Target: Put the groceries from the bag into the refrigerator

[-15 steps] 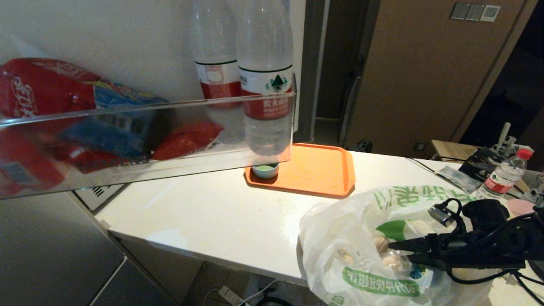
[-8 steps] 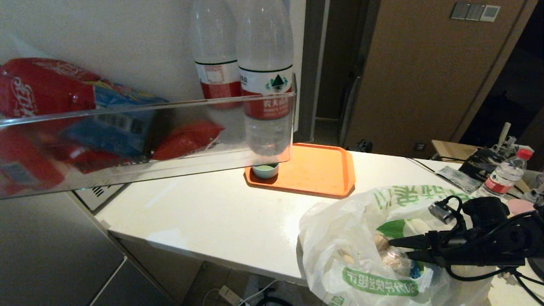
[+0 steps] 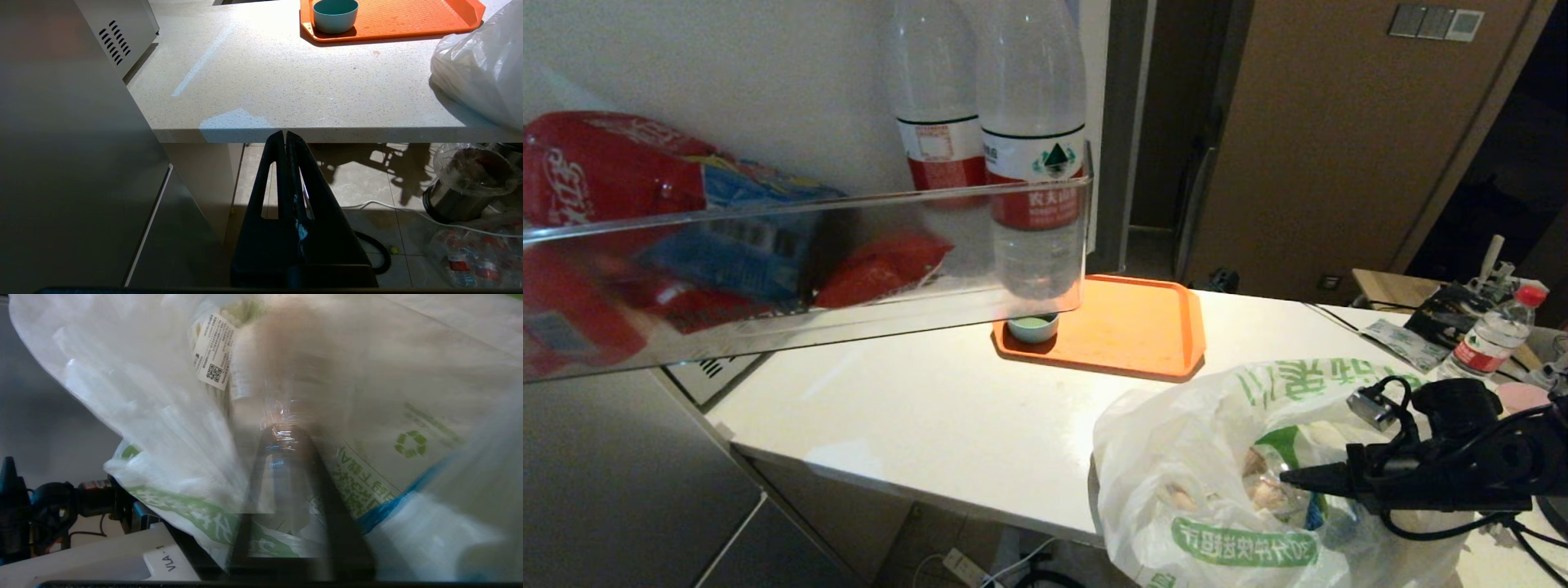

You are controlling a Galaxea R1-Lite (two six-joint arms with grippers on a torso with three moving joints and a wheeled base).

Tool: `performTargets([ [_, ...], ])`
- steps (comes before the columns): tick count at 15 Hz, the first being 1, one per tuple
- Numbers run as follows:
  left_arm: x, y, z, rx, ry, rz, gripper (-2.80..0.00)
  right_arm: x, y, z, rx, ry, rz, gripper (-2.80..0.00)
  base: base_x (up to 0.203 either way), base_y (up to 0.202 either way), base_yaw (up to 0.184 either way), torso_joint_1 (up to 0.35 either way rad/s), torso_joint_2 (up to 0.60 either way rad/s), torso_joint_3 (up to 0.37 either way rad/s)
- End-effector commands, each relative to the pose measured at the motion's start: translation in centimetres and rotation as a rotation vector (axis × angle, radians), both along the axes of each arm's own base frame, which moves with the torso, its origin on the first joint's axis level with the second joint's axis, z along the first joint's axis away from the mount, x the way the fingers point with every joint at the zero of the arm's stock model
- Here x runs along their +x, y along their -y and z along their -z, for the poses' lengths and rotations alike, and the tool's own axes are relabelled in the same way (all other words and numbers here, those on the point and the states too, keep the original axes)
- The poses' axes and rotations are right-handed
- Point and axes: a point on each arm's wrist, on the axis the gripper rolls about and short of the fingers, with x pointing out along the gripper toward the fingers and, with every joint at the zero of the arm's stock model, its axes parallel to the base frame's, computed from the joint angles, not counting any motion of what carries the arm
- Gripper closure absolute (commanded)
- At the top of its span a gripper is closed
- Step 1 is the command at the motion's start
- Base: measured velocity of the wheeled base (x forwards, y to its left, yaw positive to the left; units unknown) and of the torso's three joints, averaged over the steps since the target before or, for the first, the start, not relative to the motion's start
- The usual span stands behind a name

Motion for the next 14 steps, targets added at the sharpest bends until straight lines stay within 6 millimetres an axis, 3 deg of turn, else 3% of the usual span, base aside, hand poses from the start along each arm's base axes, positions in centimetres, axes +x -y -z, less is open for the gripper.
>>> performTargets([
  [1, 0.0, 0.0, 0.0, 0.001, -0.001, 0.000, 0.00, 0.0, 0.0, 0.0, 0.005, 0.001, -0.003, 0.00, 0.000, 0.000, 0.000, 0.000, 0.00, 0.000],
  [4, 0.0, 0.0, 0.0, -0.001, -0.001, 0.000, 0.00, 0.1, 0.1, -0.3, 0.000, 0.010, 0.002, 0.00, 0.000, 0.000, 0.000, 0.000, 0.00, 0.000],
  [6, 0.0, 0.0, 0.0, -0.001, -0.001, 0.000, 0.00, 0.2, 0.1, -1.5, -0.018, 0.044, 0.010, 0.00, 0.000, 0.000, 0.000, 0.000, 0.00, 0.000],
  [8, 0.0, 0.0, 0.0, -0.001, -0.001, 0.000, 0.00, 0.3, 0.6, -4.0, -0.025, 0.035, 0.027, 0.00, 0.000, 0.000, 0.000, 0.000, 0.00, 0.000],
  [12, 0.0, 0.0, 0.0, -0.006, -0.001, 0.000, 0.00, 0.4, 2.0, -11.1, -0.020, -0.028, 0.070, 0.00, 0.000, 0.000, 0.000, 0.000, 0.00, 0.000],
  [14, 0.0, 0.0, 0.0, -0.006, -0.001, 0.000, 0.00, -0.7, 2.2, -13.5, -0.066, -0.078, 0.109, 0.00, 0.000, 0.000, 0.000, 0.000, 0.00, 0.000],
])
